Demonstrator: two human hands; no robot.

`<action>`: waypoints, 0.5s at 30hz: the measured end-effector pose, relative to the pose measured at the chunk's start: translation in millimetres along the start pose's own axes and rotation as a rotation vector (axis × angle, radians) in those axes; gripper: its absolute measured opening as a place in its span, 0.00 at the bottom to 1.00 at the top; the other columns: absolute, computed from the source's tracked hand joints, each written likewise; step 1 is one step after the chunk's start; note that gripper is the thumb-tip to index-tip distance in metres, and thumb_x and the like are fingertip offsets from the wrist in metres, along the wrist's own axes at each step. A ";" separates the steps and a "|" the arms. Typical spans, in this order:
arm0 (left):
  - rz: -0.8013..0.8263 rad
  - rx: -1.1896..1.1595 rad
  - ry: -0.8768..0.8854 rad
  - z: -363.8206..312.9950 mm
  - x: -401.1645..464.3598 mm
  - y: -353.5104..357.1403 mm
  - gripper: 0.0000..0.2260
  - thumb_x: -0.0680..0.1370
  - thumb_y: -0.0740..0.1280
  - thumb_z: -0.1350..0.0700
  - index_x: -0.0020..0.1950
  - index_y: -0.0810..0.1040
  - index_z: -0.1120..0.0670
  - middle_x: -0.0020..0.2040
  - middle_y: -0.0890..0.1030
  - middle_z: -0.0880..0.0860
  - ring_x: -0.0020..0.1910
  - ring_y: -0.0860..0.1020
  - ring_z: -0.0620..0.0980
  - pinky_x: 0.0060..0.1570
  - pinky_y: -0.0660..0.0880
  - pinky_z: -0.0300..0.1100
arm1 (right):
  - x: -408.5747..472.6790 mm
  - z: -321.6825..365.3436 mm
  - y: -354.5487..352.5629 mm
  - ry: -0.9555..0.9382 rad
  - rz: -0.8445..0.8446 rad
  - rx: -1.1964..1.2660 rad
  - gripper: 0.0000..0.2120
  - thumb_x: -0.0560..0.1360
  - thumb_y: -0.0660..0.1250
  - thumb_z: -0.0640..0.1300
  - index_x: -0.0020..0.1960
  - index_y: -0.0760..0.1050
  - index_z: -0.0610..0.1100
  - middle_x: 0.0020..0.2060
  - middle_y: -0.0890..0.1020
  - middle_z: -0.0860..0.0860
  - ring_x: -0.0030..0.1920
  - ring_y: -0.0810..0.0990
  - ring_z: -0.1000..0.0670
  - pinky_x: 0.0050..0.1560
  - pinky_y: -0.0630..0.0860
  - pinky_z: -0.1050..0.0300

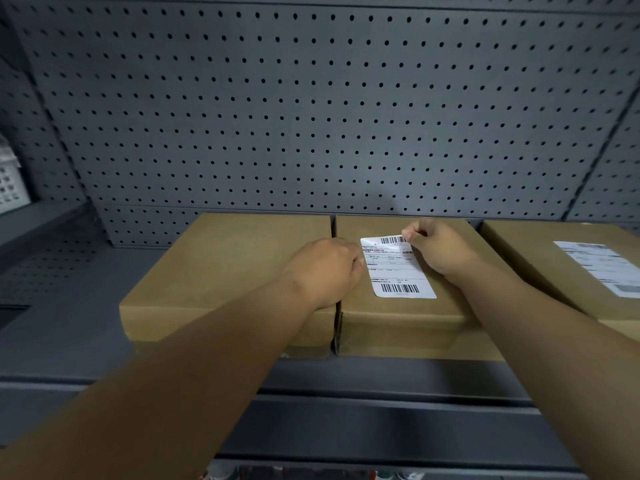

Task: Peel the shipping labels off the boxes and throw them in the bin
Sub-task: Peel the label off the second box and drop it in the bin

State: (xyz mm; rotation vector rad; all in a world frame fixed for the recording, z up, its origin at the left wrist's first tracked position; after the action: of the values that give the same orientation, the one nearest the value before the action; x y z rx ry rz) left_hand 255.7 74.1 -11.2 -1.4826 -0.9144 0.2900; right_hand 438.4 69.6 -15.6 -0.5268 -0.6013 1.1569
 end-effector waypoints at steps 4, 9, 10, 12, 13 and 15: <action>-0.009 0.012 0.010 -1.2 -0.9 -0.6 0.10 0.80 0.54 0.53 0.38 0.64 0.51 0.38 0.69 0.49 0.37 0.69 0.50 0.37 0.62 0.42 | -2.1 -3.4 -6.1 0.026 -0.045 0.221 0.12 0.80 0.59 0.45 0.38 0.72 0.50 0.36 0.78 0.55 0.38 0.74 0.55 0.38 0.67 0.62; -0.020 0.007 0.007 0.8 -0.7 0.9 0.09 0.79 0.55 0.53 0.39 0.65 0.51 0.36 0.66 0.46 0.37 0.69 0.49 0.37 0.63 0.41 | -3.0 -8.8 -16.5 0.043 -0.176 0.391 0.12 0.78 0.62 0.46 0.37 0.74 0.47 0.37 0.80 0.53 0.42 0.76 0.53 0.47 0.69 0.60; -0.023 -0.001 0.004 0.9 -1.0 1.1 0.09 0.79 0.55 0.53 0.38 0.65 0.50 0.35 0.65 0.46 0.37 0.68 0.49 0.37 0.63 0.41 | -3.6 -8.1 -15.7 0.034 -0.184 0.352 0.11 0.77 0.63 0.48 0.38 0.74 0.46 0.38 0.81 0.53 0.41 0.76 0.55 0.42 0.68 0.62; -0.033 -0.011 0.003 1.0 -1.2 1.2 0.09 0.79 0.55 0.53 0.38 0.64 0.50 0.35 0.65 0.46 0.37 0.68 0.48 0.38 0.62 0.41 | -4.2 -6.1 -15.3 0.010 -0.215 0.277 0.10 0.75 0.66 0.51 0.40 0.75 0.46 0.38 0.81 0.55 0.38 0.76 0.58 0.35 0.66 0.64; -0.038 -0.011 0.006 1.0 -1.1 1.3 0.09 0.79 0.55 0.53 0.38 0.64 0.50 0.36 0.65 0.46 0.37 0.68 0.48 0.37 0.62 0.41 | -4.3 -5.0 -15.5 -0.006 -0.221 0.226 0.09 0.74 0.67 0.51 0.42 0.74 0.46 0.38 0.80 0.55 0.37 0.75 0.58 0.33 0.66 0.65; -0.041 -0.005 0.013 1.0 -1.0 1.4 0.09 0.79 0.55 0.53 0.38 0.64 0.50 0.36 0.67 0.47 0.37 0.68 0.48 0.37 0.63 0.41 | -4.8 -2.9 -15.2 -0.029 -0.215 0.119 0.09 0.73 0.69 0.51 0.46 0.73 0.48 0.40 0.79 0.55 0.35 0.74 0.60 0.29 0.66 0.68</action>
State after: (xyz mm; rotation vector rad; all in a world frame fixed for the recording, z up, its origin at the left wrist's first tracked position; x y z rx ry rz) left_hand 254.9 74.4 -13.0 -1.4667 -0.9349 0.2476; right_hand 449.3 60.0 -8.4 -0.3357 -0.5946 0.9901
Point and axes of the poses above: each hand's wrist, its own x-axis towards the middle knuckle, its own y-axis out of the palm, z = x × y, the point moved 5 cm from there along x, towards the middle knuckle
